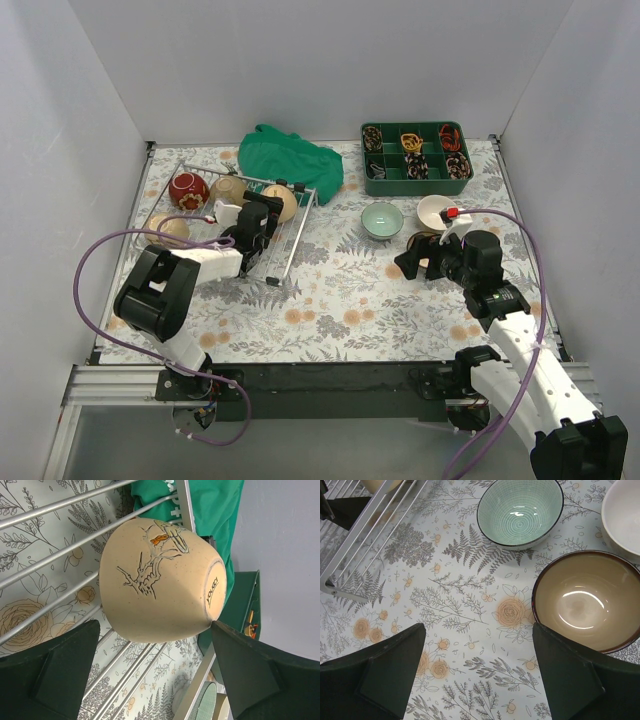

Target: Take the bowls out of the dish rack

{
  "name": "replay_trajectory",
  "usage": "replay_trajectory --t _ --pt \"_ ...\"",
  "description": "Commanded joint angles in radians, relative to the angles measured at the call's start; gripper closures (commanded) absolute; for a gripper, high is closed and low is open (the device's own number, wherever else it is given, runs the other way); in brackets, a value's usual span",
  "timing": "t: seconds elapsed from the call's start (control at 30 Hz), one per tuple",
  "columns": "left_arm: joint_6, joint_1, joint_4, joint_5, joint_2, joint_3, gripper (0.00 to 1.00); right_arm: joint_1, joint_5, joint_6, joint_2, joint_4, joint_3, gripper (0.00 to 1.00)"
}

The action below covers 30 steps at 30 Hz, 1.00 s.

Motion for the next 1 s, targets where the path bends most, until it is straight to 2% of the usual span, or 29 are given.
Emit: replay_trajectory --t 0.0,0.43,0.67,0.87,0.97 --pt "-0.384 0.017 -0.003 -0.121 0.012 -0.042 0.06 0.007 -0.016 -0.01 -0.009 0.035 -0.004 0.04" --pt "-0.389 0.015 0.102 -0.132 0.003 -0.078 0.17 0.008 -0.017 -0.013 -0.007 0.04 -0.008 0.04" --pt "-0.394 0.017 0.094 -0.137 -0.034 -0.105 0.28 0.008 -0.023 -0.013 -0.003 0.044 -0.011 0.04" --pt "-0.377 0.015 0.099 -0.147 -0.068 -0.125 0.28 0.01 -0.029 -0.014 -0.004 0.043 -0.011 0.04" --pt "-0.371 0.017 0.096 -0.143 -0.069 -0.12 0.25 0.008 -0.029 -0.014 -0.003 0.041 -0.011 0.04"
